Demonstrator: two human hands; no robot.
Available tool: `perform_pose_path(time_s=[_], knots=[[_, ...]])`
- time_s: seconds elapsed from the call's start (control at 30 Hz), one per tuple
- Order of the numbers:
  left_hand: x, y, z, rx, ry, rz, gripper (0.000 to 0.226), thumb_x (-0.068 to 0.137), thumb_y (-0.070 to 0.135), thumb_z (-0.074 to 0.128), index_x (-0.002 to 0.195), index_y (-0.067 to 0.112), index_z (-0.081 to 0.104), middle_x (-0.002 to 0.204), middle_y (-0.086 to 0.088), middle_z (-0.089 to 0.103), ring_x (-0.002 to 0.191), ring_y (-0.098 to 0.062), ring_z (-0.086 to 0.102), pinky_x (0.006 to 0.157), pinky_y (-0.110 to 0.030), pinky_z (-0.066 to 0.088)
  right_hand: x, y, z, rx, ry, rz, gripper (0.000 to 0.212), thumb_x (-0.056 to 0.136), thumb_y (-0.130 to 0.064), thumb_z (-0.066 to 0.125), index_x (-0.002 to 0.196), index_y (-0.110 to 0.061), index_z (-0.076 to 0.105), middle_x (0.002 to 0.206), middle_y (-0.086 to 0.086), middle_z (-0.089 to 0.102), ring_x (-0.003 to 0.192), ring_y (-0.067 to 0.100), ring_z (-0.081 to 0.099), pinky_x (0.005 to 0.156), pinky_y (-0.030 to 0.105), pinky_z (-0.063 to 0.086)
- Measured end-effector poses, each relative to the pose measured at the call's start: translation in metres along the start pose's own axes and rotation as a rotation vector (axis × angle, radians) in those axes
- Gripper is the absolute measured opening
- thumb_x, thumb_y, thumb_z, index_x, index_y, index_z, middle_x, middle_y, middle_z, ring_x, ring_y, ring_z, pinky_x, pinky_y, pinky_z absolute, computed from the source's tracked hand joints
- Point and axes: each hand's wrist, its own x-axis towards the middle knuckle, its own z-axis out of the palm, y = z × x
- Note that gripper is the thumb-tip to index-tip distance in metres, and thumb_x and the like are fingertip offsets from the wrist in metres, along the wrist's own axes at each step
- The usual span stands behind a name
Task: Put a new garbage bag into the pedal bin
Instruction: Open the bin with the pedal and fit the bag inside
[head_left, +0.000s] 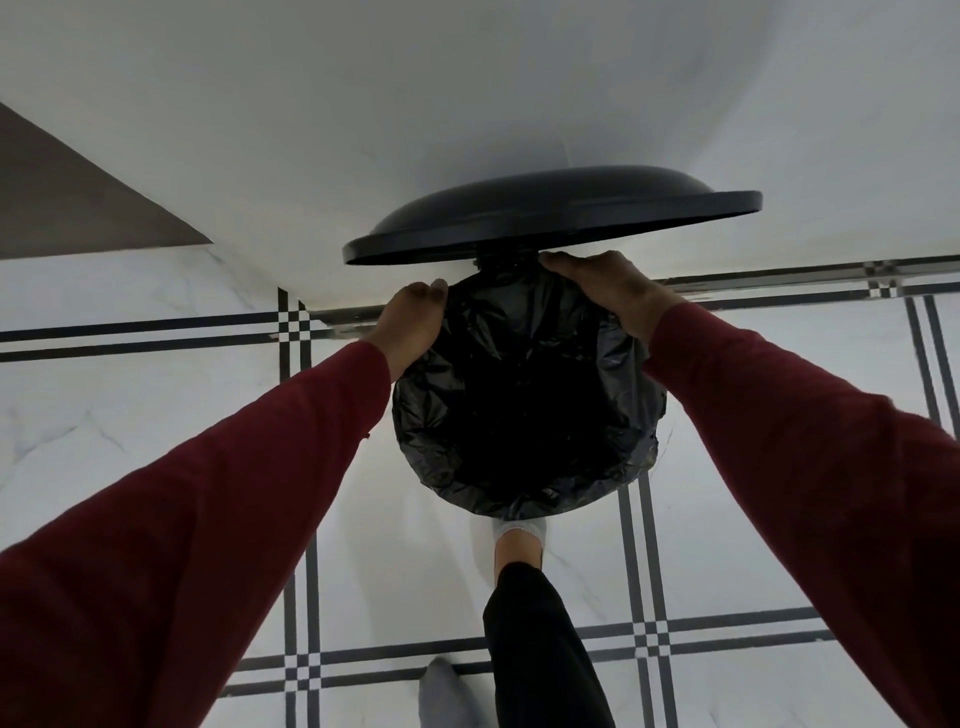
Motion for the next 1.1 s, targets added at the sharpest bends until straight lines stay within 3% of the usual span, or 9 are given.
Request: perform_pose_path(time_s=[0.2,0.33,0.4,0.53,0.63,0.73,0.83,0.93,1.1], knots=[[-0.001,-0.002,-0.009,-0.002,0.042,-0.048,0.057,0.106,0.048,0.036,0.132,0.004,0.060,0.135,-0.026,0.059,0.125,-0.044,0.055,0.105,-0.048,0.046,-0.004,0.003,-0.019,0.059,-0.031,-0.016,0.049,0.078,-0.061,0.072,0.101,-0.019,0.078,0.101,0.003,0.077,0.094,0.022,0.073,0.097,0.037,0.054],[-0.013,-0.012,-0.018,0.006,0.252,-0.162,0.072,0.096,0.062,0.032,0.142,0.010,0.051,0.144,-0.026,0.050,0.132,-0.046,0.046,0.111,-0.054,0.037,-0.040,0.014,-0.030,-0.246,0.351,-0.088,0.044,0.097,-0.040,0.050,0.107,-0.003,0.071,0.116,0.022,0.070,0.103,0.037,0.061,0.086,0.037,0.042],[-0.017,-0.022,-0.021,-0.095,0.207,-0.186,0.081,0.092,0.066,0.029,0.145,0.008,0.048,0.147,-0.023,0.051,0.134,-0.044,0.048,0.112,-0.050,0.038,-0.060,0.029,-0.025,-0.208,0.420,-0.080,0.045,0.099,-0.040,0.046,0.106,-0.003,0.071,0.116,0.021,0.070,0.108,0.038,0.060,0.083,0.037,0.039],[-0.019,-0.025,-0.014,-0.414,0.062,-0.334,0.067,0.097,0.062,0.028,0.136,0.017,0.058,0.127,-0.006,0.068,0.109,-0.028,0.066,0.088,-0.036,0.049,-0.059,0.035,-0.014,-0.092,0.254,0.088,0.060,0.100,-0.056,0.037,0.123,-0.010,0.068,0.132,0.018,0.065,0.126,0.037,0.054,0.097,0.038,0.039],[-0.020,-0.024,-0.007,-0.562,0.010,-0.338,0.042,0.109,0.044,0.029,0.112,0.018,0.061,0.095,-0.002,0.069,0.083,-0.018,0.063,0.073,-0.030,0.049,-0.037,0.037,-0.018,0.166,0.166,0.158,0.070,0.083,-0.067,0.054,0.121,-0.011,0.071,0.123,0.012,0.069,0.121,0.036,0.061,0.108,0.045,0.046],[-0.016,-0.030,0.002,-0.607,-0.030,-0.316,0.038,0.109,0.035,0.037,0.097,0.017,0.067,0.097,-0.007,0.073,0.085,-0.022,0.069,0.081,-0.032,0.056,-0.013,0.052,-0.019,0.380,0.089,0.184,0.045,0.075,-0.053,0.069,0.091,-0.011,0.077,0.098,0.012,0.079,0.097,0.034,0.074,0.099,0.051,0.057],[-0.013,-0.037,0.002,-0.655,0.010,-0.291,0.033,0.105,0.034,0.046,0.092,0.017,0.071,0.095,-0.008,0.076,0.080,-0.021,0.070,0.077,-0.031,0.057,-0.028,0.036,-0.017,0.393,0.028,0.201,0.033,0.088,-0.039,0.068,0.093,-0.007,0.076,0.081,0.008,0.077,0.075,0.027,0.072,0.087,0.042,0.059],[-0.013,-0.040,0.002,-0.659,-0.029,-0.287,0.032,0.106,0.036,0.046,0.096,0.019,0.072,0.105,-0.007,0.076,0.085,-0.019,0.070,0.076,-0.030,0.056,-0.027,0.033,-0.019,0.430,-0.056,0.199,0.034,0.096,-0.040,0.063,0.095,-0.008,0.073,0.084,0.009,0.075,0.074,0.026,0.071,0.086,0.039,0.057],[-0.022,-0.033,-0.002,-0.568,-0.029,-0.297,0.029,0.105,0.044,0.046,0.100,0.026,0.069,0.095,0.004,0.071,0.081,-0.011,0.065,0.063,-0.027,0.047,-0.026,0.031,-0.017,0.331,0.063,0.171,0.037,0.090,-0.046,0.065,0.089,-0.010,0.073,0.098,0.013,0.078,0.093,0.032,0.075,0.093,0.044,0.059]])
